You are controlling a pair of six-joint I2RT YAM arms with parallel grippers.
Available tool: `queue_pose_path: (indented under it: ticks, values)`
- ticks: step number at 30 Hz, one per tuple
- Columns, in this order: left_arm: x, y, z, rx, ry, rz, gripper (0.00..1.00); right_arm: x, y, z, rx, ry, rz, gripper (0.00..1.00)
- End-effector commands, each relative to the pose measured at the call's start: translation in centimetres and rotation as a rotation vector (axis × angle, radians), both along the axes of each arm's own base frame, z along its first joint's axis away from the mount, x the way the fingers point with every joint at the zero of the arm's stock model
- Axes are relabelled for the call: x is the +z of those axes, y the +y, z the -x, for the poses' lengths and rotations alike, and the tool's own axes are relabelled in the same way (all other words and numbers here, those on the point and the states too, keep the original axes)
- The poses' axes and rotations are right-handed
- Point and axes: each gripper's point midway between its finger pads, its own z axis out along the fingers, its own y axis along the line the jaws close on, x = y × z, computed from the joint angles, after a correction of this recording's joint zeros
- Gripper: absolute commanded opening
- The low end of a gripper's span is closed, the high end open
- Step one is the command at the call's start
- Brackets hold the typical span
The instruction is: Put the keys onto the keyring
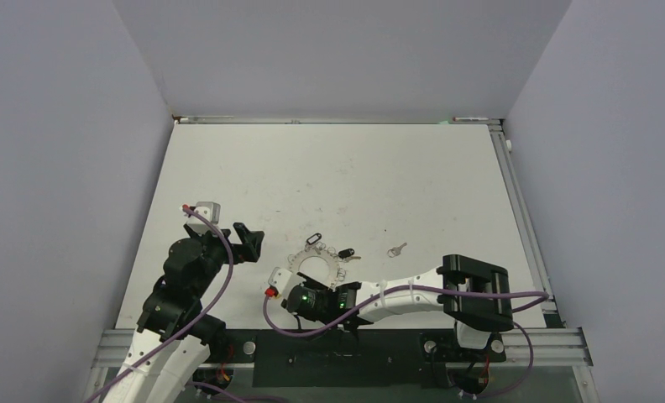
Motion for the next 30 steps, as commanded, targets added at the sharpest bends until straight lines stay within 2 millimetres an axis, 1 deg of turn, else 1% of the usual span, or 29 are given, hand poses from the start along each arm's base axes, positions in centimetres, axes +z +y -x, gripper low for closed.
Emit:
queue_pose_path:
  ticks: [1, 11, 21, 22, 24, 28, 30]
  values:
    - [2.0, -0.1, -0.3, -0.003, -0.049, 0.011, 0.96, 1.1, 1.7, -0.4, 0.000, -0.018, -0.054, 0.39]
    - [1.9, -0.1, -0.3, -0.005, -0.048, 0.011, 0.96, -0.1, 2.3, -1.0, -0.008, -0.043, -0.015, 0.40]
    - [1.9, -0.2, -0.3, -0.010, -0.046, 0.010, 0.96, -1.2, 1.9, -1.6, -0.024, -0.078, 0.039, 0.38]
    - [1.9, -0.2, -0.3, -0.009, -0.047, 0.011, 0.96, -1.3, 1.8, -1.6, -0.024, -0.077, 0.044, 0.37]
    - [1.9, -0.2, -0.3, -0.010, -0.047, 0.011, 0.96, -1.7, 1.5, -1.4, -0.017, -0.074, 0.056, 0.29]
    - [1.9, -0.2, -0.3, -0.011, -0.046, 0.011, 0.96, -1.9, 1.0, -1.4, -0.011, -0.071, 0.071, 0.21]
    - [1.9, -0.2, -0.3, -0.010, -0.047, 0.011, 0.96, -1.9, 0.9, -1.4, -0.011, -0.070, 0.072, 0.13]
